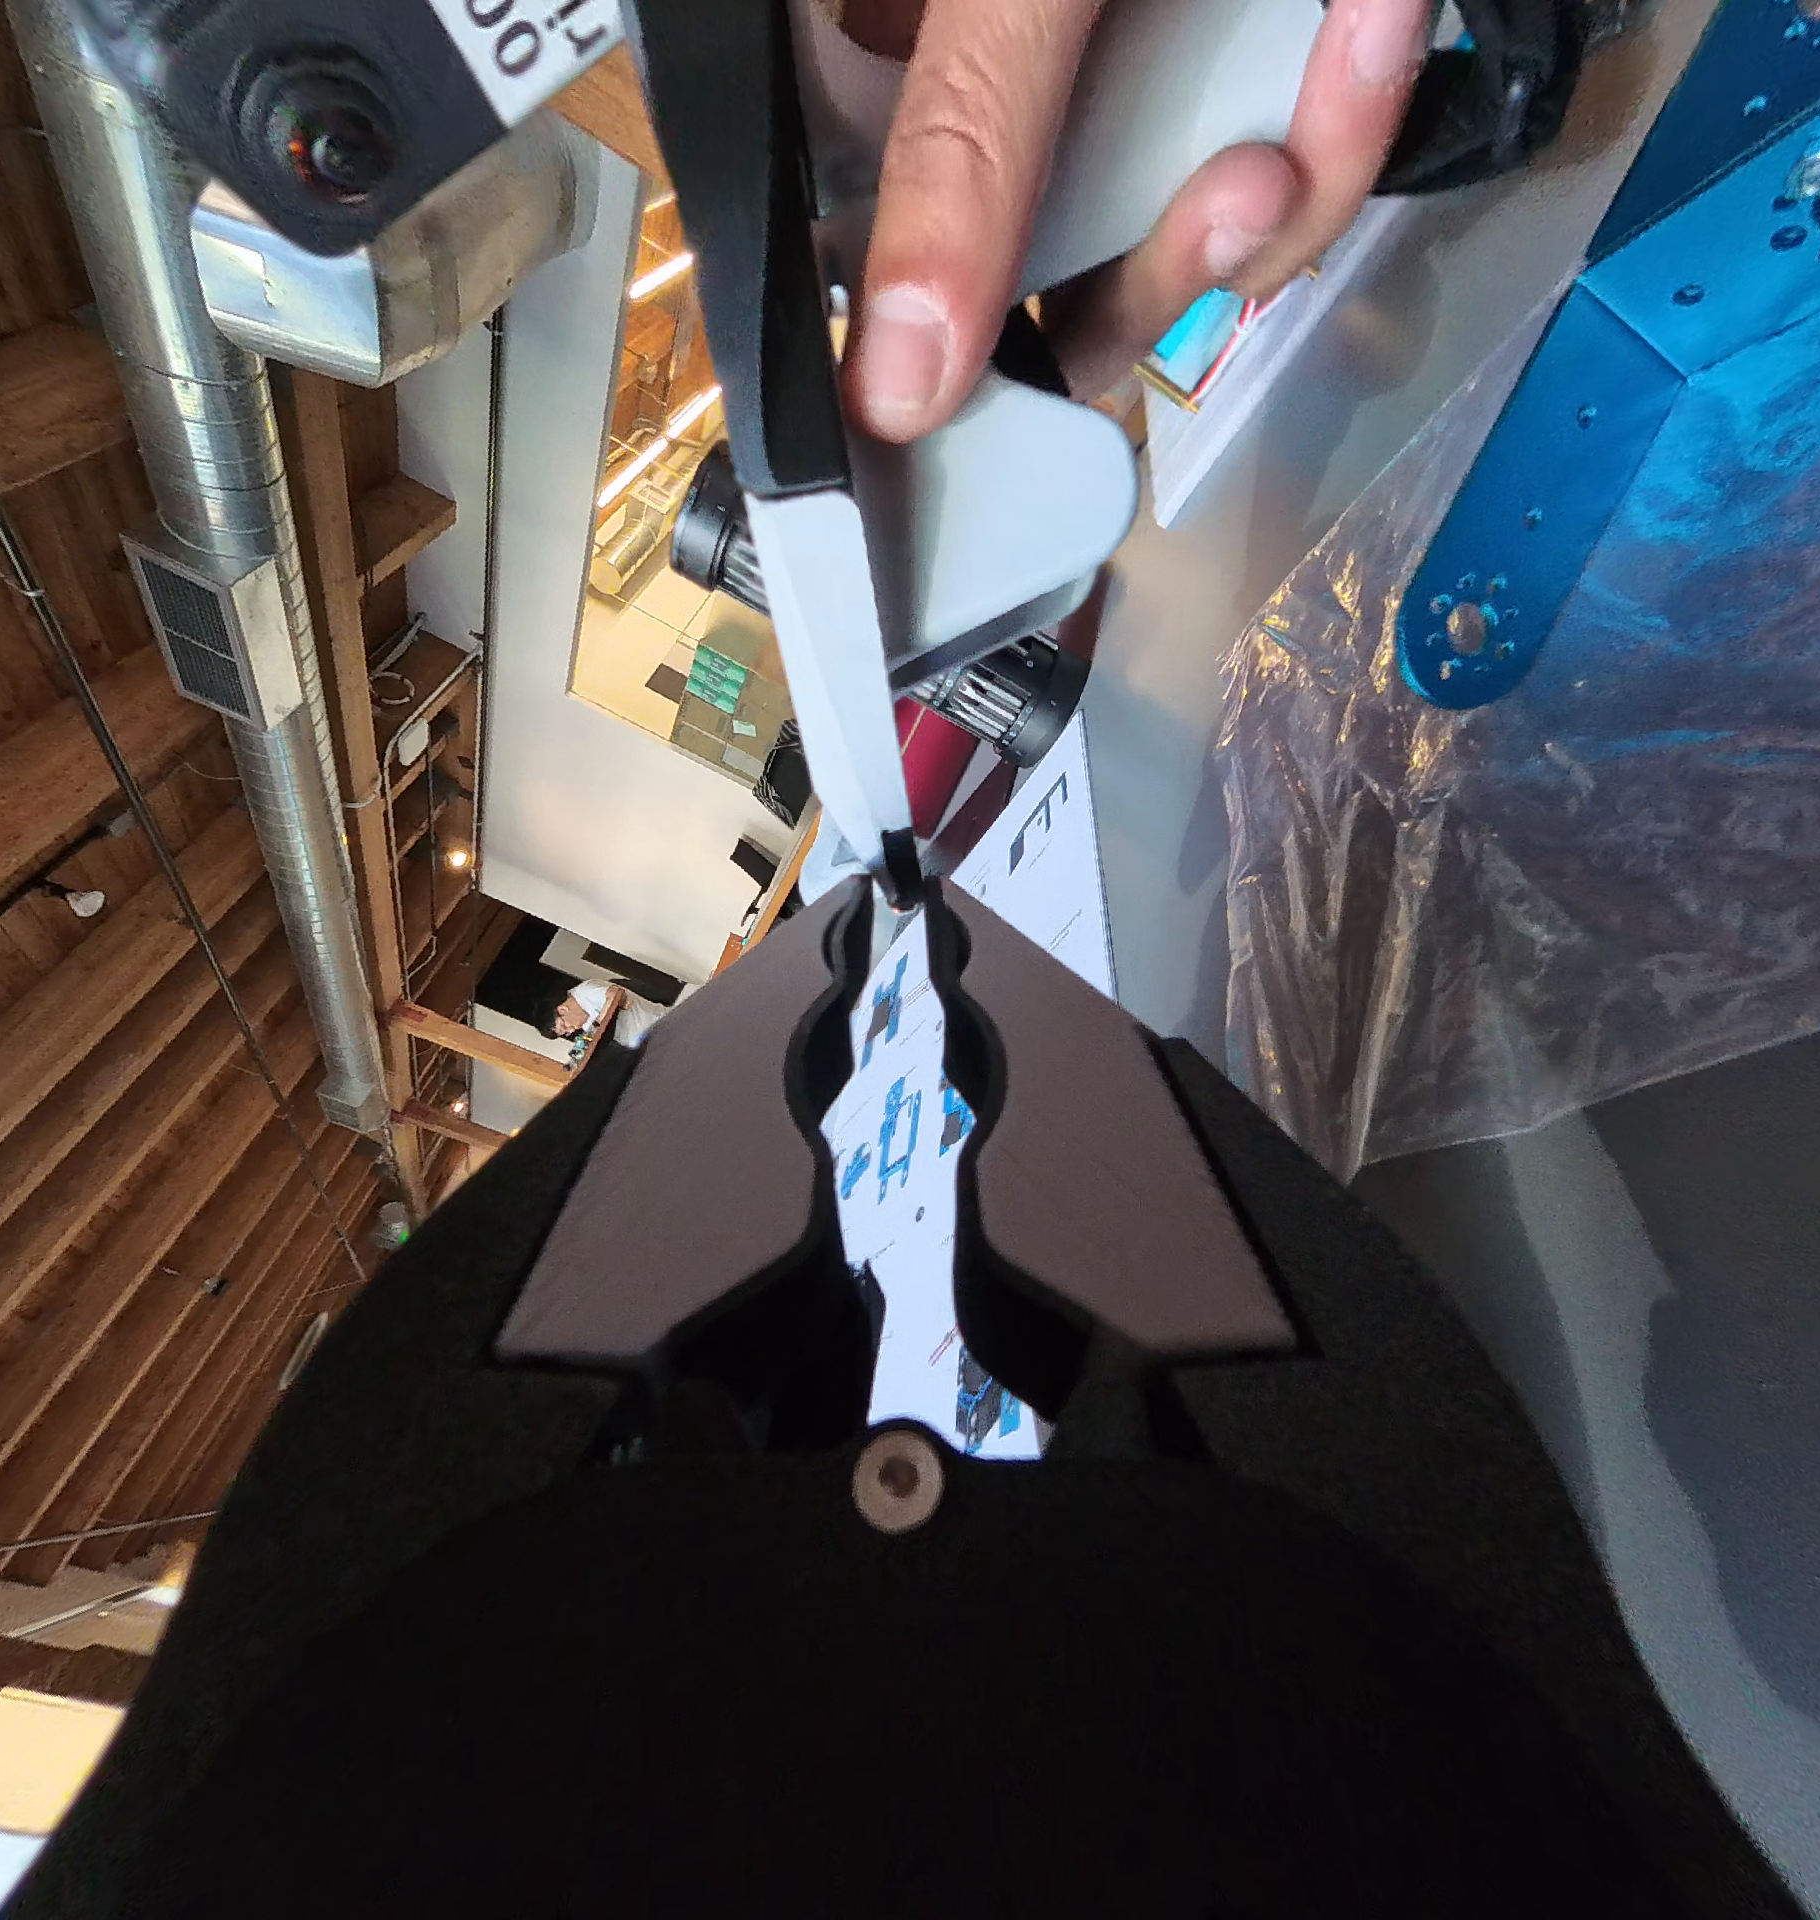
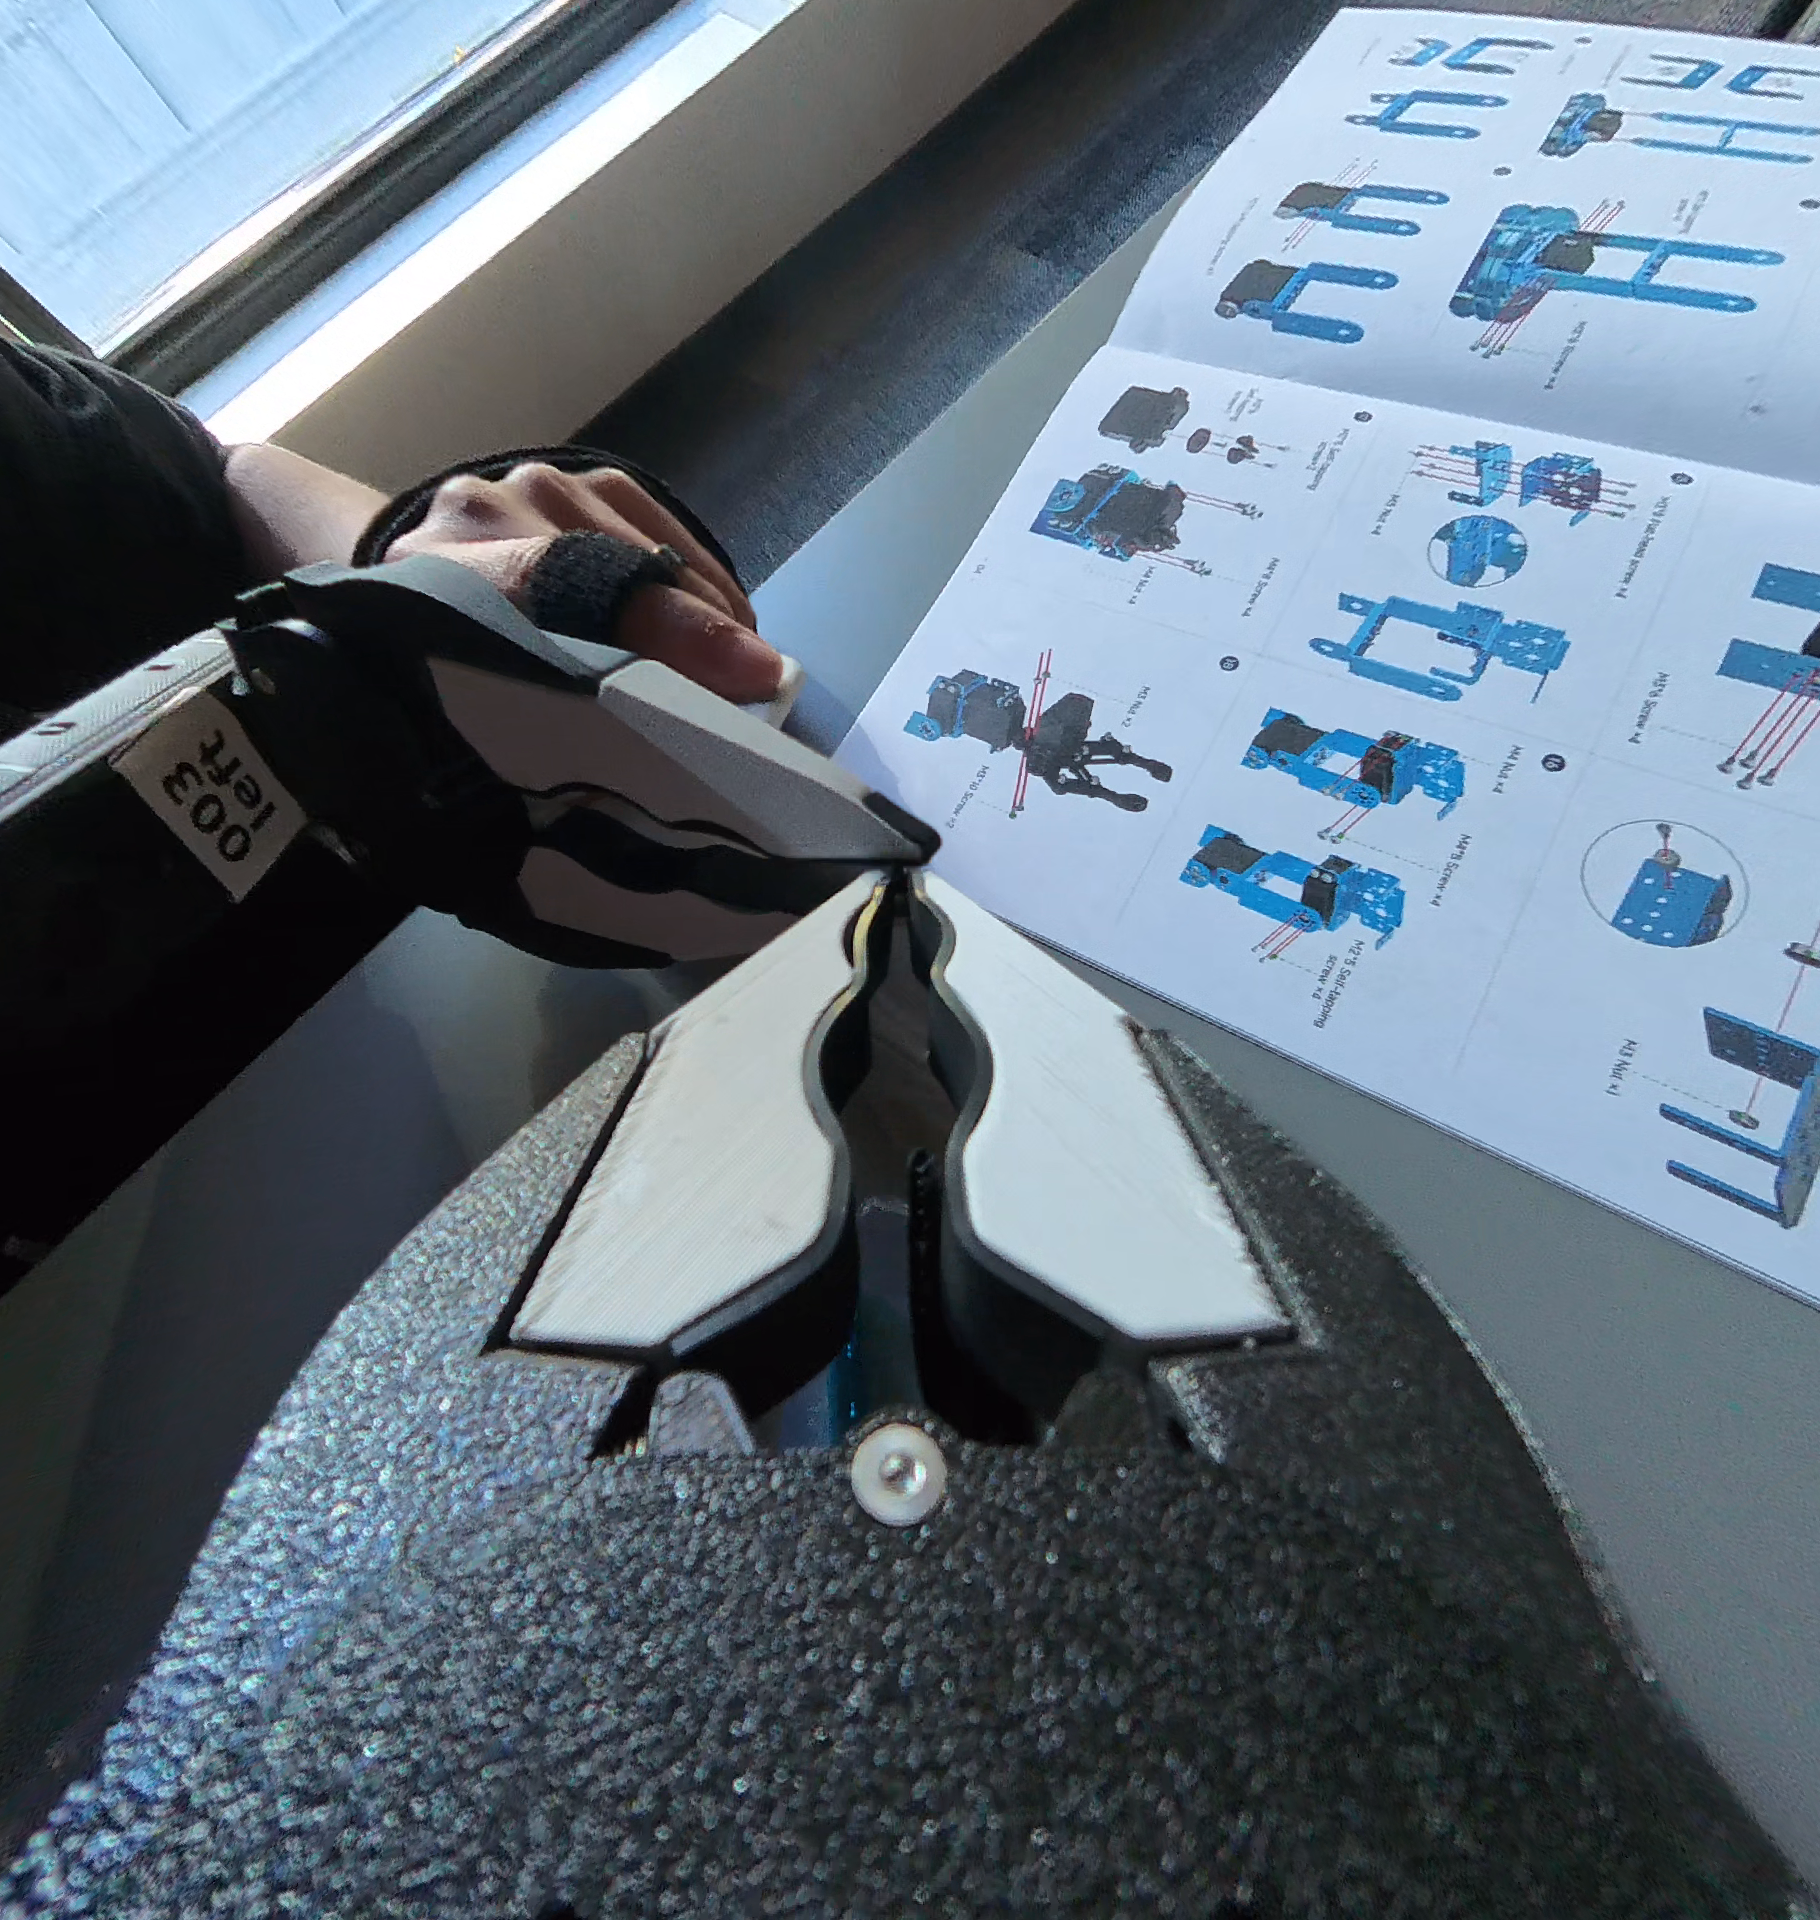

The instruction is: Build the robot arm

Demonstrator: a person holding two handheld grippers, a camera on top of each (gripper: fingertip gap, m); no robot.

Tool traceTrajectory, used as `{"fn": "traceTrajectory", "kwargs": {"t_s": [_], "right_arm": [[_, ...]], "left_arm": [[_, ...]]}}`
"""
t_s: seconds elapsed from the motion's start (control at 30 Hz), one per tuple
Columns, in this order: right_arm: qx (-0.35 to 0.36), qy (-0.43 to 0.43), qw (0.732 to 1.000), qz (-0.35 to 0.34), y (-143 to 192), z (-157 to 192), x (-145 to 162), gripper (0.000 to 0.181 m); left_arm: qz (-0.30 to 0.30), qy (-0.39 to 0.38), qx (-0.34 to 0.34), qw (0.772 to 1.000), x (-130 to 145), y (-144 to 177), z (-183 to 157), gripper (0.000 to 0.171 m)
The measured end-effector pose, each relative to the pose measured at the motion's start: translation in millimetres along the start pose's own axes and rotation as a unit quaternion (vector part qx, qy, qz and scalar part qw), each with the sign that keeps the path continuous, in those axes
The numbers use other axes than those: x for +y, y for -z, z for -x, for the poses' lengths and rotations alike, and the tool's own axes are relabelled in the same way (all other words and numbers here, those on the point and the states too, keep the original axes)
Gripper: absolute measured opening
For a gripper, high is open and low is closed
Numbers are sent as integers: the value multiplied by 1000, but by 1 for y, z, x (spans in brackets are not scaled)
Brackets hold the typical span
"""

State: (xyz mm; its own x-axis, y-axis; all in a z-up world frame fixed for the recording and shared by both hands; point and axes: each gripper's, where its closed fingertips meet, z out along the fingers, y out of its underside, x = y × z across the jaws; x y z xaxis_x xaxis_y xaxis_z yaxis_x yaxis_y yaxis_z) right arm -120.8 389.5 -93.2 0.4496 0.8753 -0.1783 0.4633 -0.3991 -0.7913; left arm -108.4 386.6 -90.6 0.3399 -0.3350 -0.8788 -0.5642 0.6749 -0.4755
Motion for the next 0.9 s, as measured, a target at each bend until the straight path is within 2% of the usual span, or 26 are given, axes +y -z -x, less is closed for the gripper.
{"fn": "traceTrajectory", "kwargs": {"t_s": [0.33, 0.57, 0.67, 0.73, 0.83, 0.9], "right_arm": [[47, 21, 999, 8, 1, 0, -6, 1], [68, 7, 998, 3, 1, 0, -12, 1], [82, 17, 996, 1, 0, -1, -13, 0], [69, 10, 998, -7, 2, 1, -14, 2], [45, 4, 999, -7, 11, 0, -15, 22], [22, 7, 1000, -7, 13, 5, -14, 18]], "left_arm": [[11, -27, -33, 999, 1, 2, 8, 7], [21, -41, -55, 997, 2, 3, 15, 6], [25, -29, -48, 998, 4, 3, 15, 6], [13, -17, -46, 999, 1, 4, 16, 6], [-14, 0, -49, 999, -10, 9, 18, 5], [-21, 11, -46, 999, -14, 10, 17, 5]]}}
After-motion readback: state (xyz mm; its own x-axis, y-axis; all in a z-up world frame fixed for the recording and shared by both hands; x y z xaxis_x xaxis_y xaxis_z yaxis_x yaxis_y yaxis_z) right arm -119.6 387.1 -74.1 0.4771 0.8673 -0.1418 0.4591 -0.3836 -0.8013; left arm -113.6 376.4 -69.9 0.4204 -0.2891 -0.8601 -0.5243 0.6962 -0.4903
